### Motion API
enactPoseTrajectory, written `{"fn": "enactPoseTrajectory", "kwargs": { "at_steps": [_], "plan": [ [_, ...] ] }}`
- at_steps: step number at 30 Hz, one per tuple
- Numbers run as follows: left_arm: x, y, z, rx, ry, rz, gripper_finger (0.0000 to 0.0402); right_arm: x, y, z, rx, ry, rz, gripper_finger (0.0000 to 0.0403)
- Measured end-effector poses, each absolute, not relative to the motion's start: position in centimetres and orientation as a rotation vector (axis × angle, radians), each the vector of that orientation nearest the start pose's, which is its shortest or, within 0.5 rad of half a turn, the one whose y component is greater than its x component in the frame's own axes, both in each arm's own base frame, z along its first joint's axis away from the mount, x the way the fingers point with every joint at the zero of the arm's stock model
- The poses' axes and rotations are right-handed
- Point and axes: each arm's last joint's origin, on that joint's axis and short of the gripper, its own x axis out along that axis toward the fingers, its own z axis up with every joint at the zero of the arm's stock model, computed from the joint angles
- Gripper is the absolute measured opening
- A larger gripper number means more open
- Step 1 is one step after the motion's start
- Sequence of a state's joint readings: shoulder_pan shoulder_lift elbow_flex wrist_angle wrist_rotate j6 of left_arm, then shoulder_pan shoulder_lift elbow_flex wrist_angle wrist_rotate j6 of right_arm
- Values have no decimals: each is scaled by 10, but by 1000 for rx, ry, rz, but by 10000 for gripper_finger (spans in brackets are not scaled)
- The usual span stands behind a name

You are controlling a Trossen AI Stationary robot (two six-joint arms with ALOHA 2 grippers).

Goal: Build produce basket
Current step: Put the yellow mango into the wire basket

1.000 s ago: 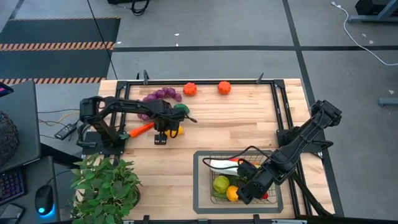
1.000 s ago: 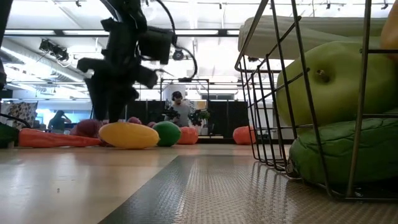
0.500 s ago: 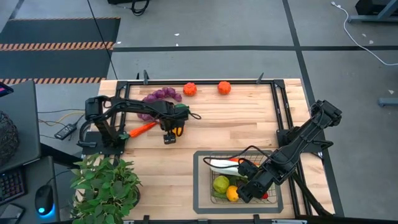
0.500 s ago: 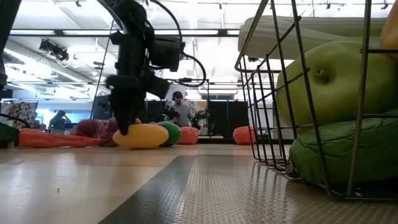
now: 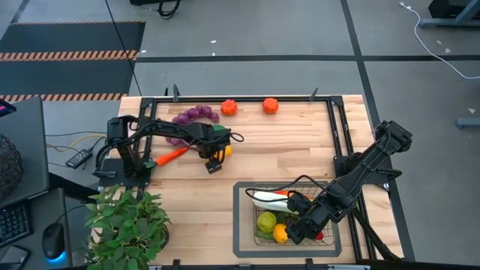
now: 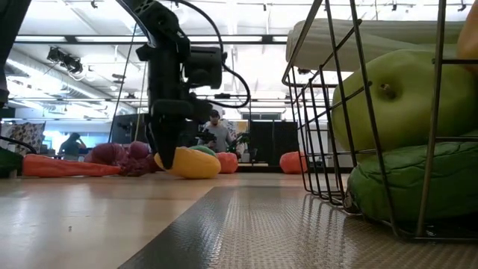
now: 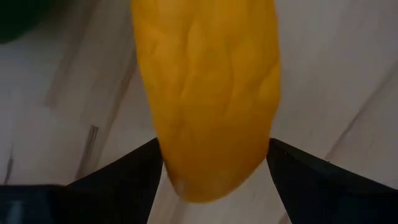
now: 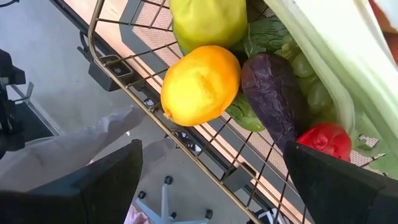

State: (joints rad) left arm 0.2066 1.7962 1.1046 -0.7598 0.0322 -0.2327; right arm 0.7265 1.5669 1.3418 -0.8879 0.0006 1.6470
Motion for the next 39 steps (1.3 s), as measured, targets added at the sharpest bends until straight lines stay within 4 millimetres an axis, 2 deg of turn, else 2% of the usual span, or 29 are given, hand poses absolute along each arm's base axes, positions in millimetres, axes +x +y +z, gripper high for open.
{"fn": "enactPoseTrajectory", "kwargs": {
  "at_steps": [6, 15, 24, 31, 39],
  "plan": [
    [315, 65, 155, -393, 1380, 344, 279, 234, 209, 284, 1025, 1272, -346, 382],
    [316, 65, 156, -423, 1359, 367, 188, 233, 210, 285, 1021, 1321, -311, 365],
    [320, 55, 160, -484, 1349, 345, 201, 233, 210, 284, 1014, 1322, -307, 361],
    [338, 37, 187, -468, 1282, 265, 186, 231, 208, 283, 986, 1335, -317, 361],
    [367, 9, 243, -421, 1129, 147, 195, 231, 208, 284, 999, 1328, -332, 357]
  ]
}}
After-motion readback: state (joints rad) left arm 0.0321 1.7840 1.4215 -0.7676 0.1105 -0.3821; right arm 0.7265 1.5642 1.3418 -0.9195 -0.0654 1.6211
